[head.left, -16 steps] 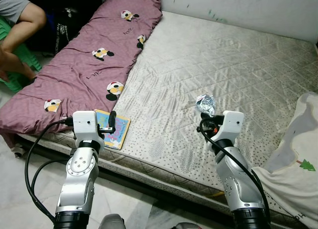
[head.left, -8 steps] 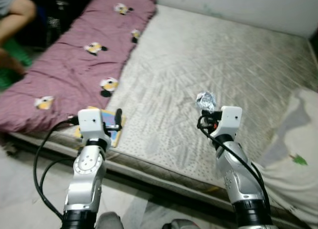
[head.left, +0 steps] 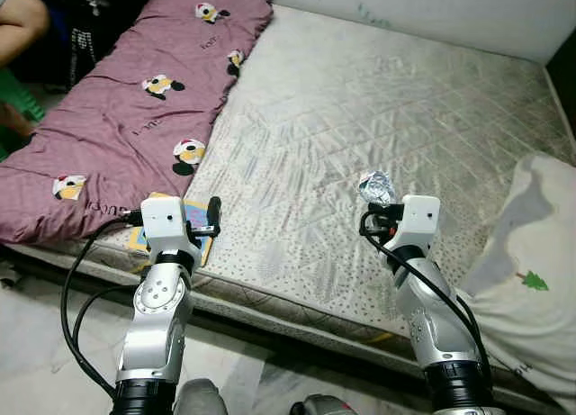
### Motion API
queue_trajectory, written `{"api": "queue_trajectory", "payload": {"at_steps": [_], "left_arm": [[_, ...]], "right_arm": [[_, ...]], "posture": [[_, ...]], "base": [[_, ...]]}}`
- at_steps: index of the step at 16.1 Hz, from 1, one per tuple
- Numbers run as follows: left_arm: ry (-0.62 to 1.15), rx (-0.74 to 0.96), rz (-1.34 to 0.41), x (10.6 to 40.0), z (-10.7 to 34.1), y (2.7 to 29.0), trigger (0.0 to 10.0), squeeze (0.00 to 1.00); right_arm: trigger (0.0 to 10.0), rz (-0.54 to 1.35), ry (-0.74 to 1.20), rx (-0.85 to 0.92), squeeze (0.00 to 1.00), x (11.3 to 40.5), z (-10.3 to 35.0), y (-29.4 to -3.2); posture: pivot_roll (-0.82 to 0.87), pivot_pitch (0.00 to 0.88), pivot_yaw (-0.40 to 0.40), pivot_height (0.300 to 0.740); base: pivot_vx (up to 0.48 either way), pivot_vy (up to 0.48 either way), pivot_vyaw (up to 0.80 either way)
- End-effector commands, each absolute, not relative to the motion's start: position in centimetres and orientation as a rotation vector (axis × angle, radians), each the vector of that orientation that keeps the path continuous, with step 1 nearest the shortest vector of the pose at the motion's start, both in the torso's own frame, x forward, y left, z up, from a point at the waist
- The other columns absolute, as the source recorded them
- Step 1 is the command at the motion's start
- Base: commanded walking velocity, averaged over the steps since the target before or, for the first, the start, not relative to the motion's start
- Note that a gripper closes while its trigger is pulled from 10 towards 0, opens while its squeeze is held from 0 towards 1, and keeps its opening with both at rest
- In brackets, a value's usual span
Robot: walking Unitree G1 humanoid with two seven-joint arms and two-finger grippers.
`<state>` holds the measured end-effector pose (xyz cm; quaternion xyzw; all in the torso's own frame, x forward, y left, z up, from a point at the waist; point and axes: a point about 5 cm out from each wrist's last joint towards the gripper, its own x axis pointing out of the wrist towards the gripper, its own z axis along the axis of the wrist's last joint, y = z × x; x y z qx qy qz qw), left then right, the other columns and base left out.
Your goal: Clean up the room
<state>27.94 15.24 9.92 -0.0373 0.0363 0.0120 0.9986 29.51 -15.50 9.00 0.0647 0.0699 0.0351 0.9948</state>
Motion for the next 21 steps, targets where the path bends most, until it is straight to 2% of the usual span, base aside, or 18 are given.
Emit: {"api": "queue_trajectory", "payload": {"at_steps": [1, 8, 10, 21], "left_arm": [[0.087, -0.089, 0.028, 27.8, 9.79, 15.09, 10.0, 0.0], [0.1, -0.105, 0.013, 27.72, 9.5, 15.0, 10.0, 0.0], [0.1, -0.105, 0.01, 27.87, 9.56, 14.91, 10.0, 0.0], [0.097, -0.1, 0.008, 28.11, 9.77, 14.94, 10.0, 0.0]], "right_arm": [[10.0, 0.051, 0.146, 0.129, 0.0, 29.5, 8.87, -15.92], [10.0, 0.033, 0.149, 0.136, 0.0, 29.1, 8.52, -16.43], [10.0, 0.03, 0.147, 0.138, 0.0, 29.09, 8.53, -16.41], [10.0, 0.022, 0.146, 0.149, 0.0, 29.45, 8.55, -16.43]], "posture": [[0.02, 0.134, -0.074, 0.74], [0.02, 0.115, -0.06, 0.74], [0.02, 0.116, -0.06, 0.74], [0.02, 0.122, -0.055, 0.74]], "base": [[0.0, 0.0, -0.8], [0.0, 0.0, -0.63], [0.0, 0.274, -0.63], [0.0, 0.351, 0.0]]}}
